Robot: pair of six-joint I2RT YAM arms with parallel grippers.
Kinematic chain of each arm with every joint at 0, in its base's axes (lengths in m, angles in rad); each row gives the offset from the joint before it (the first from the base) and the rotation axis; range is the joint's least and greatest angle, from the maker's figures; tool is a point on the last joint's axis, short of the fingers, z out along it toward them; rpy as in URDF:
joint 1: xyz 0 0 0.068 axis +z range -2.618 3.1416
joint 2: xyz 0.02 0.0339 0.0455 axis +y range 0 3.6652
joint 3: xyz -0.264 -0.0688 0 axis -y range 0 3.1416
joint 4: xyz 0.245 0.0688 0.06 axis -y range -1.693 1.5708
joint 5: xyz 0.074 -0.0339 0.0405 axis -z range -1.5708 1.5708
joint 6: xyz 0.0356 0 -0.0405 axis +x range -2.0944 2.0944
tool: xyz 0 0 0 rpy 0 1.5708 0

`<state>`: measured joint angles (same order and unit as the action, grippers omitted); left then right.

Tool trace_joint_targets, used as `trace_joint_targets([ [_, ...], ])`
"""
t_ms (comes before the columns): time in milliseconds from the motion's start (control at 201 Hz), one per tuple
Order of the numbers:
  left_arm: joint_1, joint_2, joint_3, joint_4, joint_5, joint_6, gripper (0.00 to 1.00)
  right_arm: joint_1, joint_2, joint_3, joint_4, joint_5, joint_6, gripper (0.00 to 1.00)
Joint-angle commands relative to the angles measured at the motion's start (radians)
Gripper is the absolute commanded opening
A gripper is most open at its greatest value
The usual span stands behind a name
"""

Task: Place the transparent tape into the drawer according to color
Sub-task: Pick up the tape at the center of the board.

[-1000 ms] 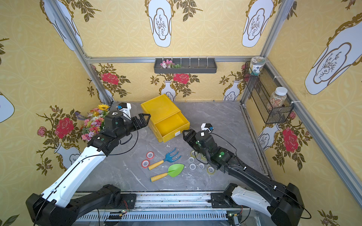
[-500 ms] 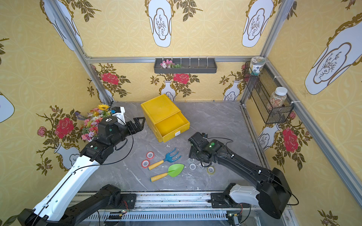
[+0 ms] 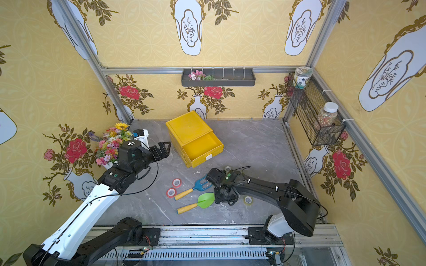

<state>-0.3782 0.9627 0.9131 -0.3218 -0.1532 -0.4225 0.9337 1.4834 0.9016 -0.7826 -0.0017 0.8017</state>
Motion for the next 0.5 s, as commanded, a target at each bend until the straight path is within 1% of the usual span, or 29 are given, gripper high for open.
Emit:
trace_joint_targets([
  [0,0.001,0.003,-0.008,0.020,0.007,0.011,1.00,0.001,0.022,0.005,-0.005,-0.007,-0.018,0.60],
  [219,0.001,0.005,-0.008,0.021,0.009,0.011,1.00,-0.001,0.075,0.013,-0.036,0.050,-0.028,0.59],
  [493,0.001,0.005,-0.008,0.020,0.012,0.011,1.00,-0.035,0.130,0.006,-0.003,0.049,-0.051,0.60],
])
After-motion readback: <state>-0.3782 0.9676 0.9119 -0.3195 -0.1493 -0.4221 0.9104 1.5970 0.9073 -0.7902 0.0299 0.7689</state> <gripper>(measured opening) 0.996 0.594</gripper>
